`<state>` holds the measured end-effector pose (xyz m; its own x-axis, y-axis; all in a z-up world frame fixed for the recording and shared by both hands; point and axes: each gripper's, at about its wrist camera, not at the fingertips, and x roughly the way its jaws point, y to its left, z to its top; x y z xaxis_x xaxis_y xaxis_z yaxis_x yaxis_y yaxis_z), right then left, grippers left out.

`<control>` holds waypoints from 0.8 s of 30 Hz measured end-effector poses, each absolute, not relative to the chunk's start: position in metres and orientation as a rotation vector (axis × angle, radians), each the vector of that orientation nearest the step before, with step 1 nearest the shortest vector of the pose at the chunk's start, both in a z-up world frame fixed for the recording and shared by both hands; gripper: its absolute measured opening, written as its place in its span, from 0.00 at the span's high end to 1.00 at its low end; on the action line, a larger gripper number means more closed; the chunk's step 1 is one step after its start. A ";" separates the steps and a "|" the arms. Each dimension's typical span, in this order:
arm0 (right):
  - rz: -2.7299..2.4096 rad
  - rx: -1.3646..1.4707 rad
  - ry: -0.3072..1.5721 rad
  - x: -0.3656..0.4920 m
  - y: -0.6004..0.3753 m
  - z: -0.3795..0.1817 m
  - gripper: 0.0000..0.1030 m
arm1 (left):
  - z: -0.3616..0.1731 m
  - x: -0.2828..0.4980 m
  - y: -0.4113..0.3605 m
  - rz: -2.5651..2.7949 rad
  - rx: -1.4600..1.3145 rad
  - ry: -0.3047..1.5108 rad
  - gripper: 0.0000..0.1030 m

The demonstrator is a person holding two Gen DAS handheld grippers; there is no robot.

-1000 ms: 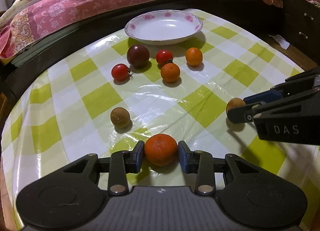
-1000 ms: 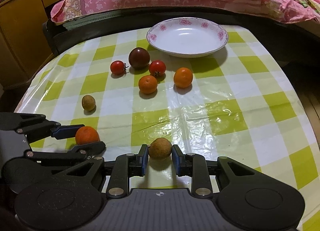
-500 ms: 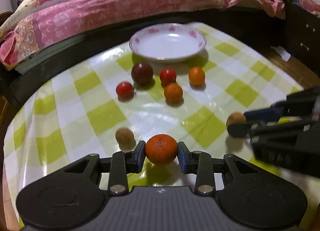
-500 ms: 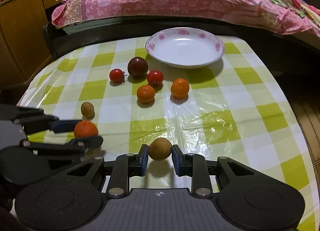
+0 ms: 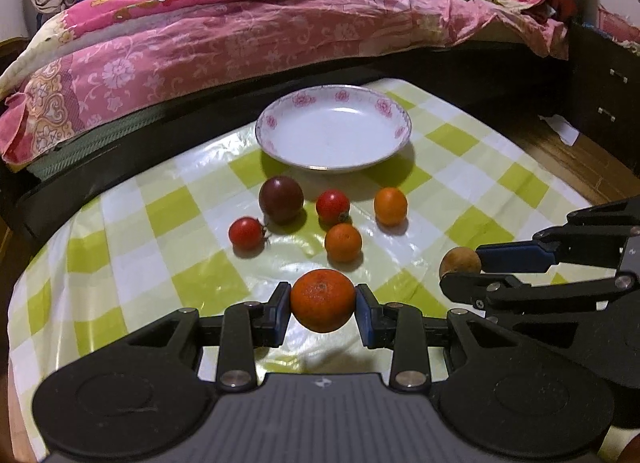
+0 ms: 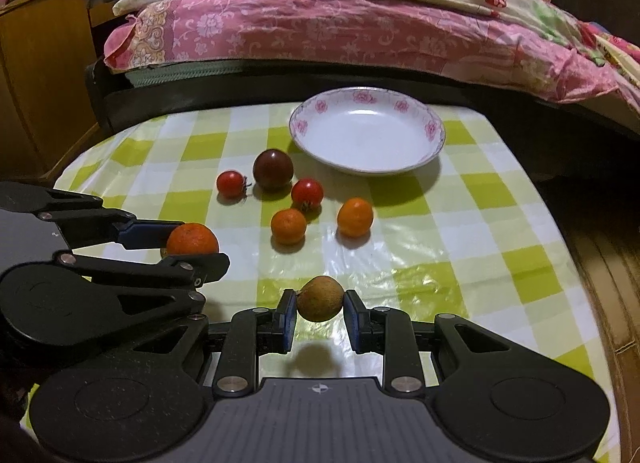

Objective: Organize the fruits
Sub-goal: 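Carry the orange and brown fruit with both grippers over the white plate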

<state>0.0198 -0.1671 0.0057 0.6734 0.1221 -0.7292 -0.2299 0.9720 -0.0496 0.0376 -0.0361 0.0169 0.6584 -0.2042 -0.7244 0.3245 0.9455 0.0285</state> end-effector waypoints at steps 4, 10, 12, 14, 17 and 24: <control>0.191 -0.145 0.790 0.023 -0.168 0.010 0.78 | 0.021 0.045 -0.038 -0.301 0.160 0.786 0.59; 0.169 -0.158 0.764 0.037 -0.171 0.018 0.78 | 0.031 0.065 -0.047 -0.317 0.171 0.760 0.59; 0.159 -0.155 0.755 0.044 -0.174 0.021 0.78 | 0.035 0.075 -0.050 -0.321 0.169 0.751 0.59; 0.151 -0.150 0.746 0.054 -0.177 0.025 0.78 | 0.037 0.087 -0.053 -0.325 0.167 0.744 0.59; 0.136 -0.146 0.735 0.072 -0.182 0.027 0.78 | 0.040 0.106 -0.057 -0.322 0.163 0.736 0.59; 0.129 -0.152 0.716 0.117 -0.187 0.022 0.78 | 0.032 0.152 -0.059 -0.307 0.148 0.743 0.60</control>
<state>0.1166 -0.1866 0.0222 0.7470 0.0658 -0.6616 -0.1698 0.9810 -0.0941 0.1520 -0.0594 0.0323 0.6941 -0.2221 -0.6847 0.3262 0.9450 0.0241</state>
